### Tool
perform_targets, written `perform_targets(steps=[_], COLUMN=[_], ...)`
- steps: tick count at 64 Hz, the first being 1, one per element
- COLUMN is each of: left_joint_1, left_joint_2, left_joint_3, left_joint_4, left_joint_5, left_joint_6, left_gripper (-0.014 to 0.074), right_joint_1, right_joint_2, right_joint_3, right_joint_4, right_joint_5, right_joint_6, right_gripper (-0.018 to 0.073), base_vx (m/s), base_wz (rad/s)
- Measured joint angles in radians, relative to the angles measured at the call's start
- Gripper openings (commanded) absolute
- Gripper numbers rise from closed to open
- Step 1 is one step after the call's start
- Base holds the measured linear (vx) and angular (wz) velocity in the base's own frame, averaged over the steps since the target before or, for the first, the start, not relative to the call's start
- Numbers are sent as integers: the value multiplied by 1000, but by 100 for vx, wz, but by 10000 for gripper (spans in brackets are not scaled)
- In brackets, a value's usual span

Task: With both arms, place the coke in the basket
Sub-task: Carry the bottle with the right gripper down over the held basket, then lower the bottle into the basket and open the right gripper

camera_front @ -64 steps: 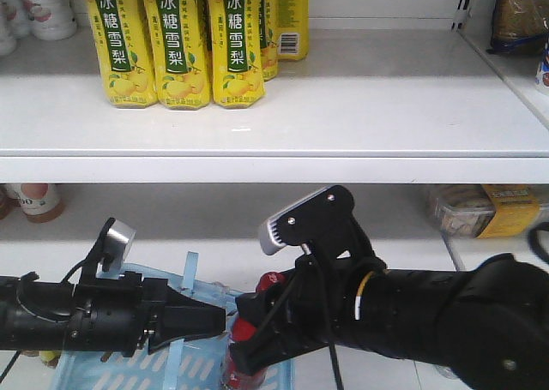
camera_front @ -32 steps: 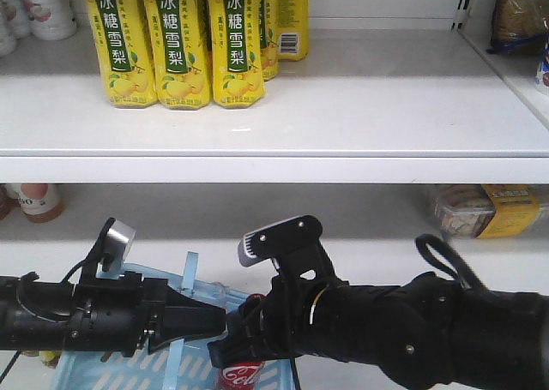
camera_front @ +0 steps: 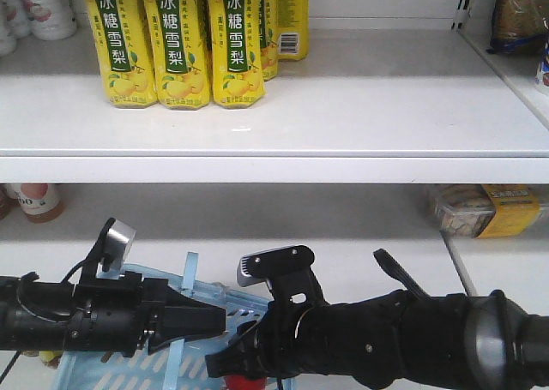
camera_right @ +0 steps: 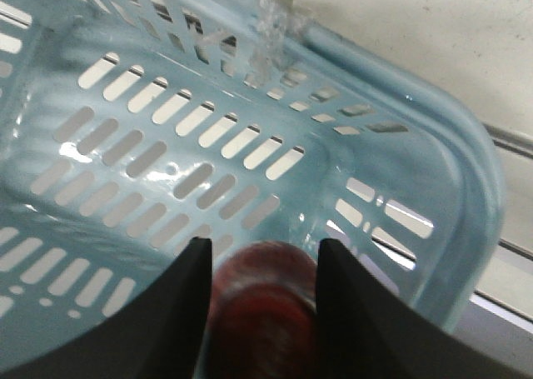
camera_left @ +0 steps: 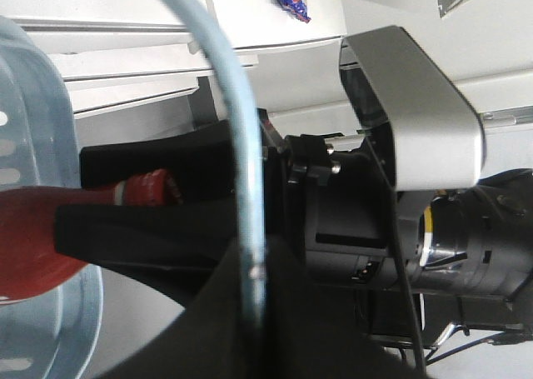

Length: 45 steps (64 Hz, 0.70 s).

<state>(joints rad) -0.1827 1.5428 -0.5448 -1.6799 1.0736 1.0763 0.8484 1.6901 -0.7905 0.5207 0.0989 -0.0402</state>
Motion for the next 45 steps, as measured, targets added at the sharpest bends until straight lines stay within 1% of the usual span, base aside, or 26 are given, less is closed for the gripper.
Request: perform_targets(steps=[7,12,25,33,38,45], left_joint_1=[0,-1,-4,-4,-4,-4], left_joint_2=[0,1,1,1,1,1], left_joint_3=[0,5,6,6,6,6], left_joint_4=[9,24,23,23,23,22], left_joint_5=[-15,-21,-20,-24,-24,-24], left_joint_6=[-1,-3,1,1,1,1], left_gripper=[-6,-6,-6,-6,-6,-6], right_joint_1=[0,0,0,-2,-17,-84], right_joint_2=[-6,-18,-95,-183,-242,-318], right_joint_3=[-2,-2,-2,-2,-2,-2], right_joint_4=[2,0,-6,-46,-86,-139], right_joint_5=[3,25,97,138,171,227], right_joint_6=[-11,-31,-81,-97,-97,-97], right_gripper=[391,389,375,366,363,363], base_vx=[0,0,0,0,0,0], base_wz=[0,0,0,0,0,0])
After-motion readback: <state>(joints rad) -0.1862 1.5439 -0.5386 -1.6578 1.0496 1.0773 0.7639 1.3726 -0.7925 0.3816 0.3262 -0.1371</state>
